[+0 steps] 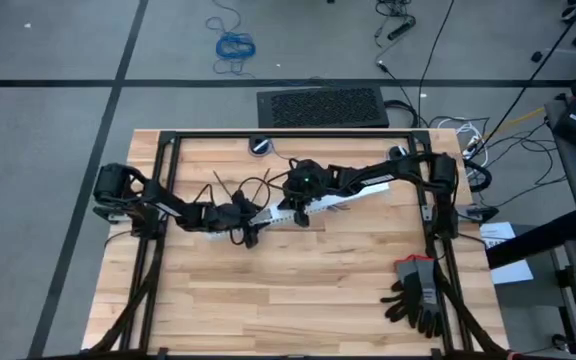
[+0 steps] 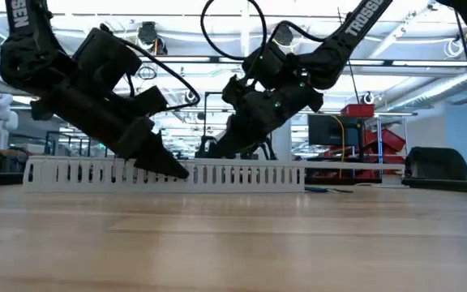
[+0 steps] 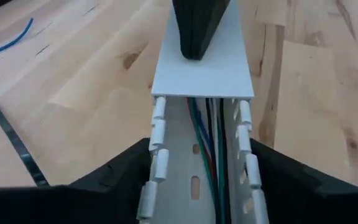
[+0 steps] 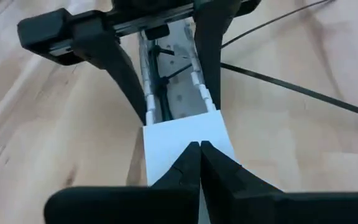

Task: Ziptie cables
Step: Close the white cable duct tray the with white cable cover

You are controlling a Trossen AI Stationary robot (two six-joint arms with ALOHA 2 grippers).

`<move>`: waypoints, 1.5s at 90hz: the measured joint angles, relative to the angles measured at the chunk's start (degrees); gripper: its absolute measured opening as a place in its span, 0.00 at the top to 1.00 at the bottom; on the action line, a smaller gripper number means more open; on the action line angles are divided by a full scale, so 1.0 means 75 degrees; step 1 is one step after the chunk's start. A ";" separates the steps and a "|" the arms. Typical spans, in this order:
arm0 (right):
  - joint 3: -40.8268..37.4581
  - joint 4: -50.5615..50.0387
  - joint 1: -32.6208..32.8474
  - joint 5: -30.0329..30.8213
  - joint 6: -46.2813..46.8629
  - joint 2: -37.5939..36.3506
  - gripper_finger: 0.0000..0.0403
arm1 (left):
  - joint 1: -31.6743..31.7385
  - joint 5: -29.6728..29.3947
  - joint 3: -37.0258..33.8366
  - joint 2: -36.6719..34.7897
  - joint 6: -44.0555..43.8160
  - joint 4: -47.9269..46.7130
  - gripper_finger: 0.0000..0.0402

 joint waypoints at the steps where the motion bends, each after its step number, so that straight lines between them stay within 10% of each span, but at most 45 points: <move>1: 0.0000 -0.0003 0.0000 0.0000 0.0000 0.0000 1.00 | 0.0001 -0.0002 0.0004 0.0013 0.0000 0.0009 0.41; 44: 0.0362 0.1280 0.0130 -0.0626 0.0451 0.1016 1.00 | 0.0035 0.0010 0.0006 0.0143 0.0019 0.0229 0.42; 93: 0.0664 -0.1340 0.0168 -0.0287 -0.0696 -0.0545 1.00 | 0.0050 0.0272 0.0012 0.0143 0.0260 0.0133 0.42; 135: 0.0699 -0.0844 0.0157 -0.0351 -0.0369 0.0473 1.00 | 0.0391 0.0677 0.0188 0.0152 0.0556 -0.0030 0.42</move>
